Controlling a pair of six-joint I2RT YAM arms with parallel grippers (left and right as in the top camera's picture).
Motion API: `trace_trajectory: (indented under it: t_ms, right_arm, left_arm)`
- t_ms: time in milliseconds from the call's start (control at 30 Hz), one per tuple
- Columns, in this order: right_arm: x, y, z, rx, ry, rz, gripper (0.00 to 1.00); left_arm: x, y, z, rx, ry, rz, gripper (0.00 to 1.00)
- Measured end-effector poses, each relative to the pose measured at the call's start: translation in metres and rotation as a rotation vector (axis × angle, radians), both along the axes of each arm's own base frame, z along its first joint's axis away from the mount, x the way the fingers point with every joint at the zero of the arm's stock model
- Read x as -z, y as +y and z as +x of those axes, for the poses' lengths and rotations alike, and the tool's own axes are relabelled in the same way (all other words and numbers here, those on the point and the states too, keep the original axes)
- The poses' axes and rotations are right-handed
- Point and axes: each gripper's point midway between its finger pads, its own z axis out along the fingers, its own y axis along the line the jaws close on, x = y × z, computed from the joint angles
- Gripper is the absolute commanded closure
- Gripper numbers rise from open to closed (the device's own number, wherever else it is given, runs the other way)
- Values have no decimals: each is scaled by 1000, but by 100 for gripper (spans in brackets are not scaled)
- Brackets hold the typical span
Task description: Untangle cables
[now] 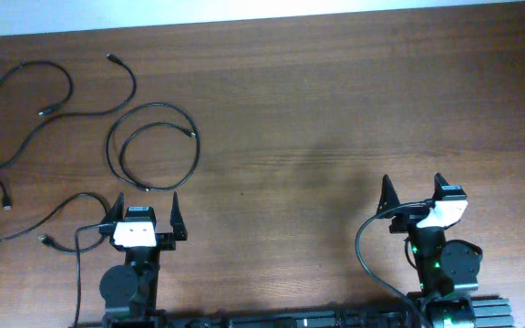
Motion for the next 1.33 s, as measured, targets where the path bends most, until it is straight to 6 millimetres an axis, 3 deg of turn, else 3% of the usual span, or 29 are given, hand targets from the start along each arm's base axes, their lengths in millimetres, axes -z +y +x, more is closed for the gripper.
trace_trajectory:
  t_ms: [267, 1333]
  right_arm:
    - [0, 16, 0, -79, -11, -132, 0]
    - [0, 16, 0, -80, -12, -150, 0]
  left_arm:
    - [0, 0, 0, 0, 0, 0, 1]
    - [0, 0, 0, 0, 0, 0, 1]
